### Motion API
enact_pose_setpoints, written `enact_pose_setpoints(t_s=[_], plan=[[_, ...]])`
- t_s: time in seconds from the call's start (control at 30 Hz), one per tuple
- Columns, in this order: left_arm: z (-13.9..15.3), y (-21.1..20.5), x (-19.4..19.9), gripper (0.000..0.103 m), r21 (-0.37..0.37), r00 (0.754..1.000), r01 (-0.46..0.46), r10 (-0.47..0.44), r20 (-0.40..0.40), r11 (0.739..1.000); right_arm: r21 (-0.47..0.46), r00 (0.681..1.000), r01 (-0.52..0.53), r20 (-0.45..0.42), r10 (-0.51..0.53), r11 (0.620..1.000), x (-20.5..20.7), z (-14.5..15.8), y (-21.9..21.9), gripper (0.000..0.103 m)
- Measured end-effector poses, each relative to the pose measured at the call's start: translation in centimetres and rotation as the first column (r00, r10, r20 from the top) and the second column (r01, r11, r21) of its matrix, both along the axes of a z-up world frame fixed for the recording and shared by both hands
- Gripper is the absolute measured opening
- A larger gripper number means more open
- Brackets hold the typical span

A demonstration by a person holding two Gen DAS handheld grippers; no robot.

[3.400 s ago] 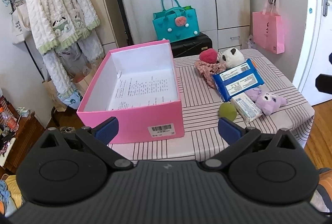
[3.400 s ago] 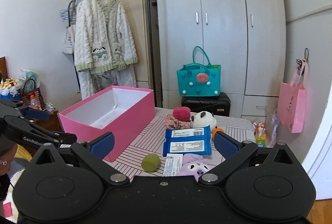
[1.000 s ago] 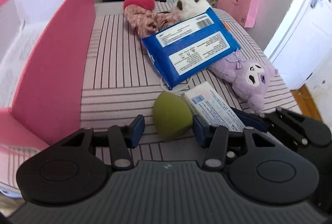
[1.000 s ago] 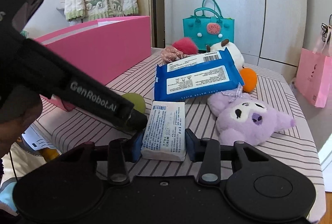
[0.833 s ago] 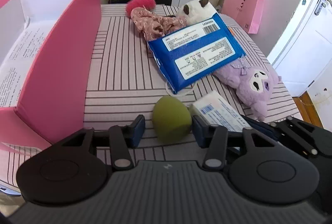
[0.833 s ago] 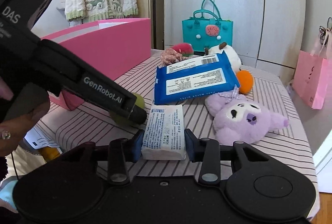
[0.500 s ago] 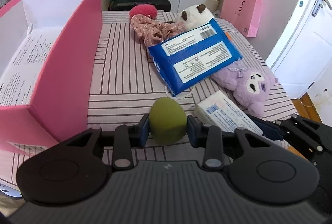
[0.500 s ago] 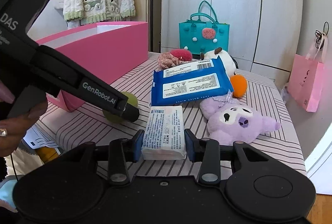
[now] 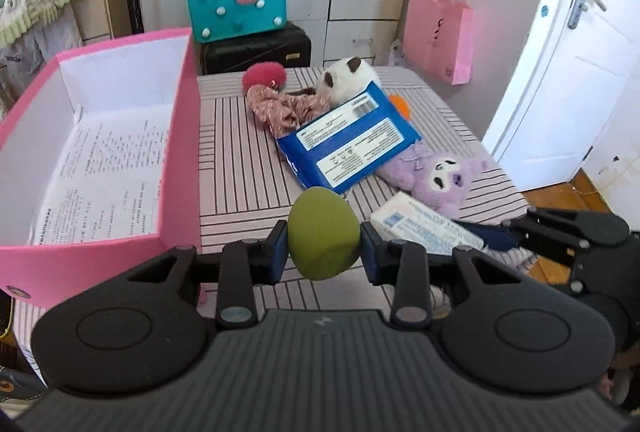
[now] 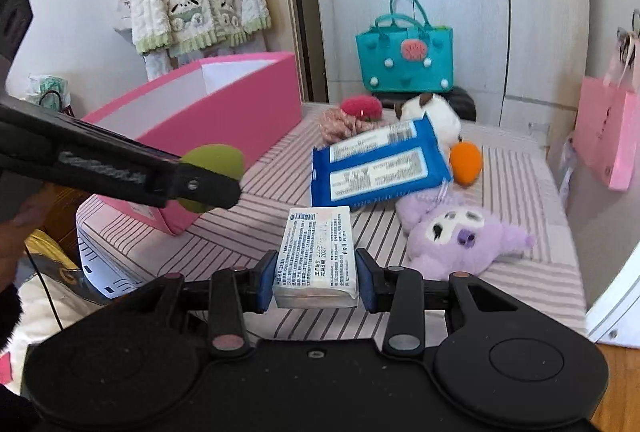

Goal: Organize soft objects
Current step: 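Lift the green sponge and white wipe pack and carry both over the pink box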

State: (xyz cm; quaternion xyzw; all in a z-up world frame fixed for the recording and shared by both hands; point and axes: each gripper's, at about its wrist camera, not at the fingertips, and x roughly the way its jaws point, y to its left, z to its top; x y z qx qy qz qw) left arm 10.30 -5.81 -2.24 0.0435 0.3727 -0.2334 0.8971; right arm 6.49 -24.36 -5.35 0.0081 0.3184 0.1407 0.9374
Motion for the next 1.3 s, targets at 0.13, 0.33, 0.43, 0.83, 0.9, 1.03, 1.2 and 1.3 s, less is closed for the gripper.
enact_pose_setpoints(t_s=[0.13,0.33,0.43,0.83,0.9,1.03,1.2,1.3], plan=[[1.1,1.1,-0.9,0.036,0.014,1.0,0.004,-0.004,0.002,1.0,-0.027,1.0,-0.014,0.017,0.014,1.0,-0.6,1.4,0.2,0.045],[2.7,3.9,-1.7,0.036,-0.007,0.995,0.059,-0.06,-0.079,0.998,0.0,0.994,-0.081,-0.073,0.081,0.997,-0.3,3.7,0.4,0.045],[3.8,5.1,-2.2,0.036,0.016,0.997,0.053,-0.052,-0.063,0.998,0.027,0.984,-0.124,-0.124,0.127,0.992,0.1,4.8,1.1,0.045],[8.0,9.7,-0.4,0.036,0.035,0.99,0.088,-0.083,-0.115,0.996,0.095,0.951,-0.25,-0.161,0.262,0.964,3.3,10.2,4.6,0.045],[8.8,10.1,0.4,0.036,0.05,0.993,0.079,-0.074,-0.09,0.996,0.098,0.95,-0.265,-0.142,0.277,0.959,4.3,11.5,5.1,0.045],[10.0,11.3,2.7,0.036,0.05,0.998,0.05,-0.048,-0.045,0.997,0.081,0.953,-0.284,-0.082,0.29,0.955,6.5,13.3,6.2,0.045],[10.5,12.5,7.2,0.036,0.012,1.0,-0.006,0.007,-0.016,1.0,0.059,0.957,-0.287,-0.01,0.288,0.956,10.4,14.4,8.0,0.045],[9.6,13.2,11.2,0.036,-0.015,0.996,-0.075,0.075,-0.04,0.997,0.04,0.955,-0.297,0.003,0.297,0.954,13.3,14.3,9.4,0.045]])
